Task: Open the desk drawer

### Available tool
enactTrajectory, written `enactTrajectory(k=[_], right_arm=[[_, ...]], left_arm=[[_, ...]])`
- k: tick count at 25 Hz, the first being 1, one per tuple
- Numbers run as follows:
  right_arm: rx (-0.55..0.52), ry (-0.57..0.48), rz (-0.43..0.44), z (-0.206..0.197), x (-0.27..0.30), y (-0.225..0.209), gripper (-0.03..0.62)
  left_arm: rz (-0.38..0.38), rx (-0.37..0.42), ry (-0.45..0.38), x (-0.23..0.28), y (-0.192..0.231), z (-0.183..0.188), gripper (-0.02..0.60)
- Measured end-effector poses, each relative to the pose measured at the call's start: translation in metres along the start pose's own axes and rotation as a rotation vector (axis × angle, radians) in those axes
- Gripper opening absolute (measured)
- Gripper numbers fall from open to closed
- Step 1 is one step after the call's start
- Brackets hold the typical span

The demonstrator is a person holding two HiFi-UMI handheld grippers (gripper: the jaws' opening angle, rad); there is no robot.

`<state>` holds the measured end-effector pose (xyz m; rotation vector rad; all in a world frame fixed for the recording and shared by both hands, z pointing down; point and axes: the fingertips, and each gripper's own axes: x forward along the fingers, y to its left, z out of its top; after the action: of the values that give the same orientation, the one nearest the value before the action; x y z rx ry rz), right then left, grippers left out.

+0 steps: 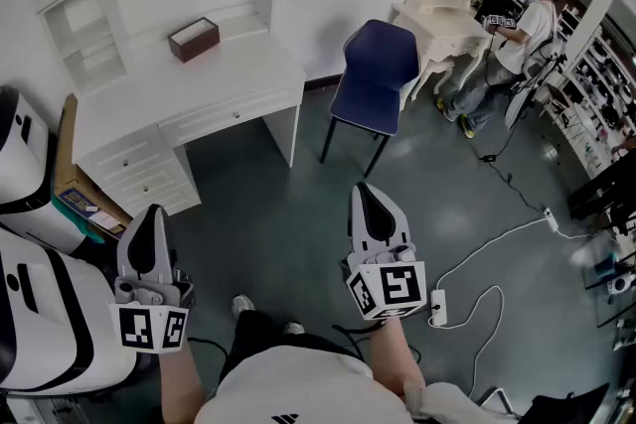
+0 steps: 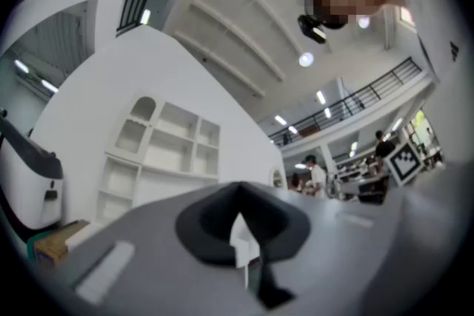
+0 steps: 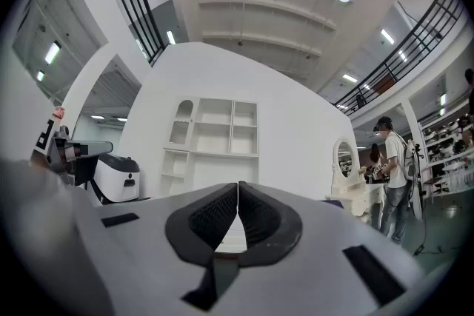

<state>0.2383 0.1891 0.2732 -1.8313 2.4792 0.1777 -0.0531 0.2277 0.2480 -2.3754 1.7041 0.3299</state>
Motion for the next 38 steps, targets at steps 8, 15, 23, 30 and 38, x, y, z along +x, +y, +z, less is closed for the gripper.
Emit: enactTrajectory(k=[8,15,23,30,38], right_arm=[[-0.002,0.004,0.011,-0.001,0.02,0.009,-0.002],[0.004,-0.013,0.001,0.0,0.051,0.019,-0.002],[0.019,-0.02,-0.002,-0.004,0.092,0.034,-0.002],[0.017,-0.017,-0.012,-0.012,0.131,0.051,0.0],[0.008,-0.013,-0.028,-0.015,0.164,0.072,0.0]], left_arm=[[-0.009,0.0,0.009,0.011,0.013,-0.003,0.005],[-0.011,0.005,0.005,0.028,0.039,-0.007,0.005],[-0.026,0.008,-0.005,0.053,0.074,-0.013,0.005],[-0.03,-0.001,0.001,0.074,0.111,-0.027,0.005],[-0.054,-0.018,0.004,0.09,0.147,-0.039,0.005]])
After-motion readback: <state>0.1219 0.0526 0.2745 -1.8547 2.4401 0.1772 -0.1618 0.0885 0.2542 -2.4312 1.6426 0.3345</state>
